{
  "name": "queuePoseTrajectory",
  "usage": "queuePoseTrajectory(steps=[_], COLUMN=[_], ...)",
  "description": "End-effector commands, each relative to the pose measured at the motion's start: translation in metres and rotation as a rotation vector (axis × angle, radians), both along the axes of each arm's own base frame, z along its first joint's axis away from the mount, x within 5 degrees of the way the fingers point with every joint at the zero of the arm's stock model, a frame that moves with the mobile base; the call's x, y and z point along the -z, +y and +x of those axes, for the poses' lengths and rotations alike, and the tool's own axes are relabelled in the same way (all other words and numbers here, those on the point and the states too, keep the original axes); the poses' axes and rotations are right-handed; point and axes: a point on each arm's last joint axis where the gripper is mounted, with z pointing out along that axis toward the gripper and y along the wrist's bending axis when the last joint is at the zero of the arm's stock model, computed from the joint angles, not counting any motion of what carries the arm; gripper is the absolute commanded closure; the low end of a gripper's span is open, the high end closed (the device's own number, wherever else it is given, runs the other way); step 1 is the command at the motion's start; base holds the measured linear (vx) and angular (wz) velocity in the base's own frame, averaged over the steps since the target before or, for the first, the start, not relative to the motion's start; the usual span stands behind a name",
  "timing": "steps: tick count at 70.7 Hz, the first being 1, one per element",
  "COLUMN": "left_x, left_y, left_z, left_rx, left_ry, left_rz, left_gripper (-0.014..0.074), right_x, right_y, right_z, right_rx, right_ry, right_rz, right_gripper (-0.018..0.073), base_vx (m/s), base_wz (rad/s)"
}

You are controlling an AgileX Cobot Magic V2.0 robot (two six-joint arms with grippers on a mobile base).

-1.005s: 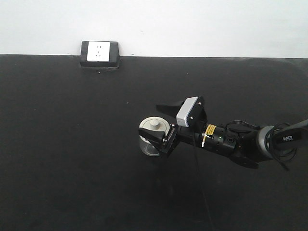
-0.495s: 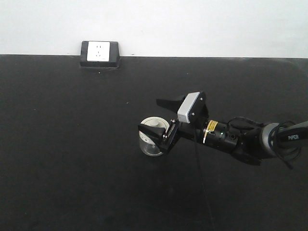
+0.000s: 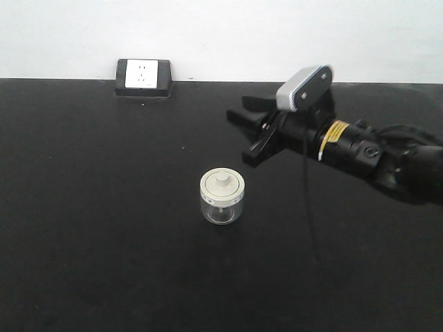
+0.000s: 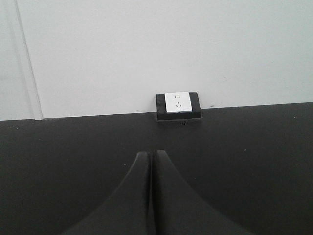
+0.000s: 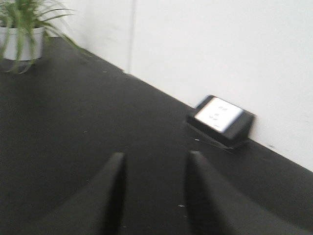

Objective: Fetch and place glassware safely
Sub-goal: 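Lift the right gripper up and away from the jar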

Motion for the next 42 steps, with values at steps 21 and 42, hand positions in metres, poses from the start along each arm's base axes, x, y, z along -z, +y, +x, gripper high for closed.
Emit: queuePoseTrajectory(steps=[21, 42], left_x=[-0.015, -0.015], left_y=[-0.001, -0.001], left_z=[-0.001, -0.001], left_rx=[0.013, 0.013], left_ry=[-0.085, -0.085], left_rz=[-0.017, -0.017], left_gripper=[0.0603, 0.0603], right_x=[-0.079, -0.089], right_y=[-0.043, -0.081], right_z=[-0.041, -0.099], right_rx=[0.368, 0.549], right_ry=[0.135, 0.118], right_rz=[0.12, 0.093], right_gripper=[0.0567, 0.0564], base_vx=[0.0, 0.0], base_wz=[0.0, 0.0])
